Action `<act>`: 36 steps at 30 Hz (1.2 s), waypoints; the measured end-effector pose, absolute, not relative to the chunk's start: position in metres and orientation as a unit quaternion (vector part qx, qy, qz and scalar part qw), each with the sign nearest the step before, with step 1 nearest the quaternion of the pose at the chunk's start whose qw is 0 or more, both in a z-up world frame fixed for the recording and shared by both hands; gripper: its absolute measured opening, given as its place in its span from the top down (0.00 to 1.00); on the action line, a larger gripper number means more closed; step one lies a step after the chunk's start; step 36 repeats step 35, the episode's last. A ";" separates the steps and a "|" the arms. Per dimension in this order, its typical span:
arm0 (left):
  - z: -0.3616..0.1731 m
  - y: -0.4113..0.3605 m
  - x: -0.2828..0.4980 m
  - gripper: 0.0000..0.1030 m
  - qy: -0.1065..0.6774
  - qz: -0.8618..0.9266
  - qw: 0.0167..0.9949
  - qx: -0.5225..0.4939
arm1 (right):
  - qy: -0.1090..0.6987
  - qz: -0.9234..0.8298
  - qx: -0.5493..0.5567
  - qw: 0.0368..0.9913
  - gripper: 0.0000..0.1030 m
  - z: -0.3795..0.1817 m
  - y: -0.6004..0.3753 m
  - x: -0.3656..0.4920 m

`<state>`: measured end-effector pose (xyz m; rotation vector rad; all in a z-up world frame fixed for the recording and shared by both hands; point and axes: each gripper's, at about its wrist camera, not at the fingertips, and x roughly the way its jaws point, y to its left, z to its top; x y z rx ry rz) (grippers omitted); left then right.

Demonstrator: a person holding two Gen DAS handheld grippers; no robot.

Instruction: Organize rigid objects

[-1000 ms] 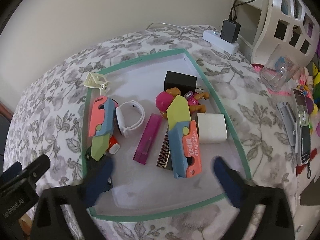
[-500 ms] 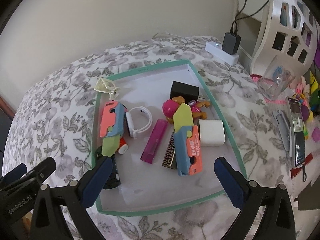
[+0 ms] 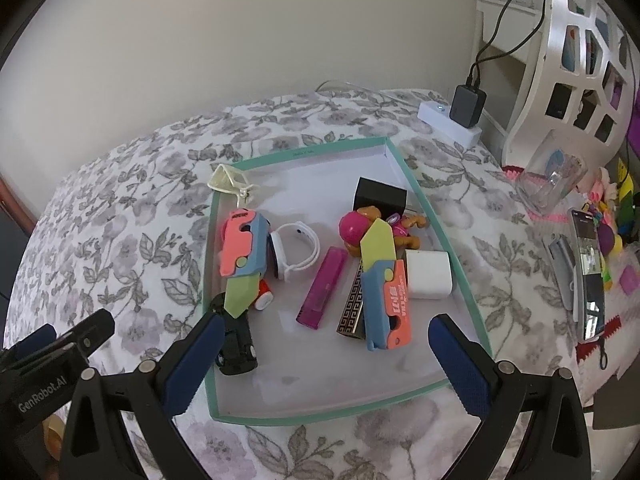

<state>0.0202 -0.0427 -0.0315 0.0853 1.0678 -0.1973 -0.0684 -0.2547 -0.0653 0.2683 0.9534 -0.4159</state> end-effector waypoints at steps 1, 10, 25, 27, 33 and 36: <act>-0.031 -0.043 0.019 0.03 0.506 -0.094 0.856 0.041 | 0.453 -0.198 0.128 0.860 0.00 -0.065 -0.255 -0.068; -0.027 -0.041 0.017 0.03 0.501 -0.092 0.860 0.042 | 0.449 -0.200 0.125 0.862 0.00 -0.063 -0.254 -0.069; -0.026 -0.041 0.017 0.03 0.498 -0.082 0.862 0.041 | 0.452 -0.199 0.124 0.861 0.00 -0.063 -0.254 -0.068; -0.026 -0.041 0.017 0.03 0.498 -0.081 0.862 0.041 | 0.452 -0.199 0.123 0.861 0.00 -0.063 -0.254 -0.068; -0.026 -0.042 0.016 0.03 0.495 -0.079 0.864 0.044 | 0.455 -0.196 0.120 0.860 0.00 -0.066 -0.256 -0.067; -0.026 -0.041 0.017 0.03 0.495 -0.080 0.864 0.042 | 0.456 -0.196 0.120 0.860 0.00 -0.066 -0.256 -0.067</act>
